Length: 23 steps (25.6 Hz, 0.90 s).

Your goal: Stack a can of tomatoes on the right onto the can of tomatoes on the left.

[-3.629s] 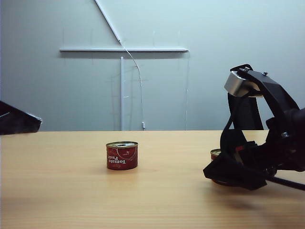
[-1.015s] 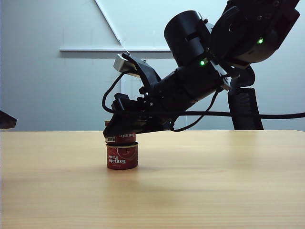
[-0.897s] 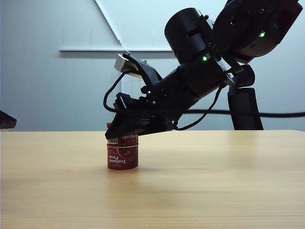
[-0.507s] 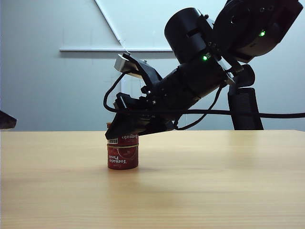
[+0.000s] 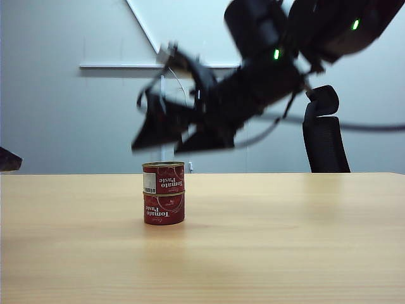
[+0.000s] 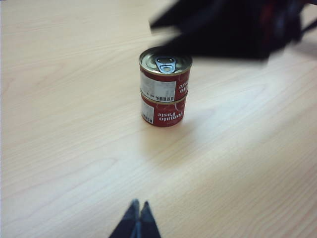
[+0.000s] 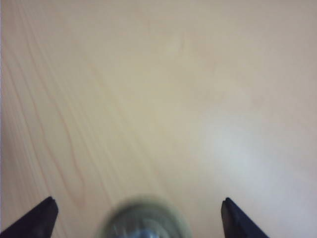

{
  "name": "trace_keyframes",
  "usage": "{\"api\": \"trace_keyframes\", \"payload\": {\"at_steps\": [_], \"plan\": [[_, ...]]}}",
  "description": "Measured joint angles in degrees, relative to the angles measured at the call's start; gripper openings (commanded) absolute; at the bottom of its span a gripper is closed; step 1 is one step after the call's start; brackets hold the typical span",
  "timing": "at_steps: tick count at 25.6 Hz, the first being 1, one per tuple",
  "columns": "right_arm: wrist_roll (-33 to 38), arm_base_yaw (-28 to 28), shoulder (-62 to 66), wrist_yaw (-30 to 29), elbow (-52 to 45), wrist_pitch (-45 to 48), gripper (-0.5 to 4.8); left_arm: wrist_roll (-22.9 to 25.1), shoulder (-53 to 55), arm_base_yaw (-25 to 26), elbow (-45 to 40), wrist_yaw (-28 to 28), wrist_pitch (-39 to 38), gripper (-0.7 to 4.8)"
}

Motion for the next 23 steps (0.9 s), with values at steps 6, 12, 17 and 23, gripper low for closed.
{"api": "trace_keyframes", "payload": {"at_steps": [6, 12, 17, 23], "plan": [[5.70, -0.11, -11.87, 4.00, 0.00, 2.25, 4.79, 0.00, -1.73, 2.95, 0.00, 0.20, 0.00, -0.04], [6.56, -0.50, -28.98, 6.56, 0.11, -7.17, -0.05, -0.02, -4.98, 15.98, 0.00, 0.20, -0.02, -0.04], [6.36, -0.48, -38.60, 12.52, 0.04, -16.94, -0.09, -0.02, -7.08, 23.93, 0.00, -0.04, -0.04, -0.04], [6.34, -0.46, -46.01, 22.32, -1.88, -26.08, -0.09, -0.02, -10.56, 28.98, 0.00, 0.02, 0.28, -0.04]]}}
